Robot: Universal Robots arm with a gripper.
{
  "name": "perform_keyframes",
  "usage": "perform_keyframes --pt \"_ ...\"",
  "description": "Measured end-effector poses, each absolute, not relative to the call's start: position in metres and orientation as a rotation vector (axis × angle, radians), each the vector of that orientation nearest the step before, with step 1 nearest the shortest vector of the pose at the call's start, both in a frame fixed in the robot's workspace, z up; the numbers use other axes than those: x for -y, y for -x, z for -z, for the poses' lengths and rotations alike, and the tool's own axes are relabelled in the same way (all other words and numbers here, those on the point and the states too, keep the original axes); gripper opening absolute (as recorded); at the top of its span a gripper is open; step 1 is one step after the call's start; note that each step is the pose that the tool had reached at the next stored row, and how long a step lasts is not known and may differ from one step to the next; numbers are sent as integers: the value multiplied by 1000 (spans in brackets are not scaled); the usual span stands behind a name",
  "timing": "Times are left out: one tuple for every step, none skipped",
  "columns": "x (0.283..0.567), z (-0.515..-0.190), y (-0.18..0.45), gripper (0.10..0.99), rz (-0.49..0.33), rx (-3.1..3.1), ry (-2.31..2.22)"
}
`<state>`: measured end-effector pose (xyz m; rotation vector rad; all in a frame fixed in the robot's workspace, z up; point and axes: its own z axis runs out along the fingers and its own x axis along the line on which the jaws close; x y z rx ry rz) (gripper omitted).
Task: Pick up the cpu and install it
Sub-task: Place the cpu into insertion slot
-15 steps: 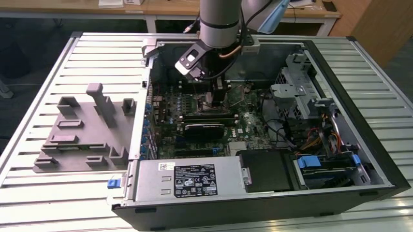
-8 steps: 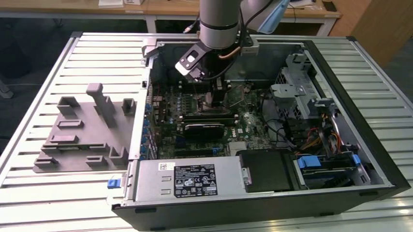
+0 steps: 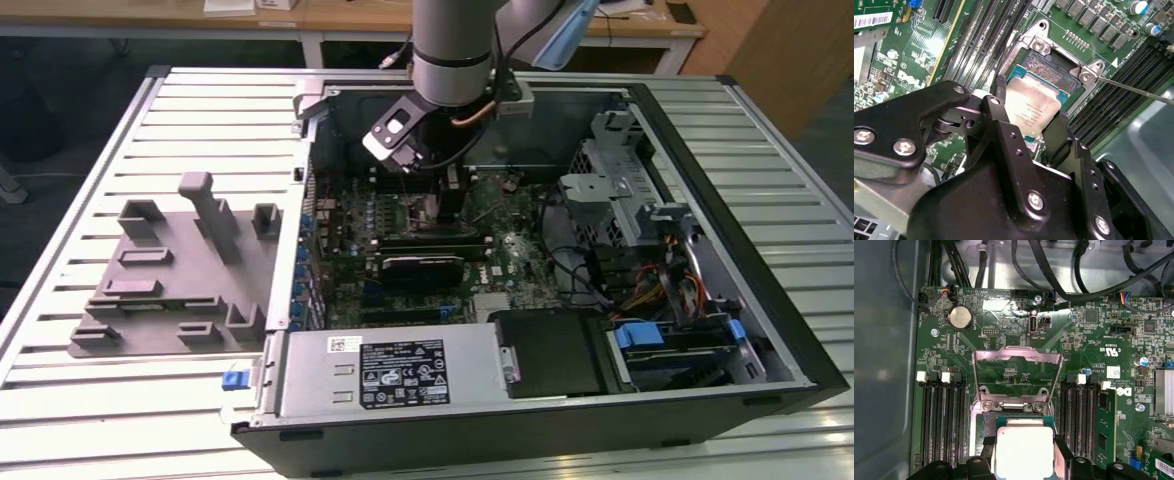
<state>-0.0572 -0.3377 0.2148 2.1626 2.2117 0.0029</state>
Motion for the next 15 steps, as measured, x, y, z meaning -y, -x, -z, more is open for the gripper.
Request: perform_keyframes --pt "338 -214 57 541 -2 -2211 -2162" --pt "338 -213 57 541 -2 -2211 -2162" --pt "338 -213 57 541 -1 -2211 -2162" --pt "337 -212 57 541 -1 -2211 -2162" --pt "337 -212 57 541 0 -2210 -2162" --pt "337 -211 57 541 1 -2210 -2161" --pt "336 -211 57 541 1 -2210 -2161" --pt "336 -210 57 541 1 -2210 -2161" --pt "336 -209 57 541 2 -2210 -2161" --pt "335 -209 57 541 2 -2209 -2160" --pt "334 -208 57 541 3 -2209 -2160" --pt "334 -208 57 541 3 -2209 -2160" --pt "333 -207 57 541 3 -2209 -2160" --pt "332 -207 57 541 4 -2209 -2160" --pt "331 -206 57 541 4 -2209 -2159"
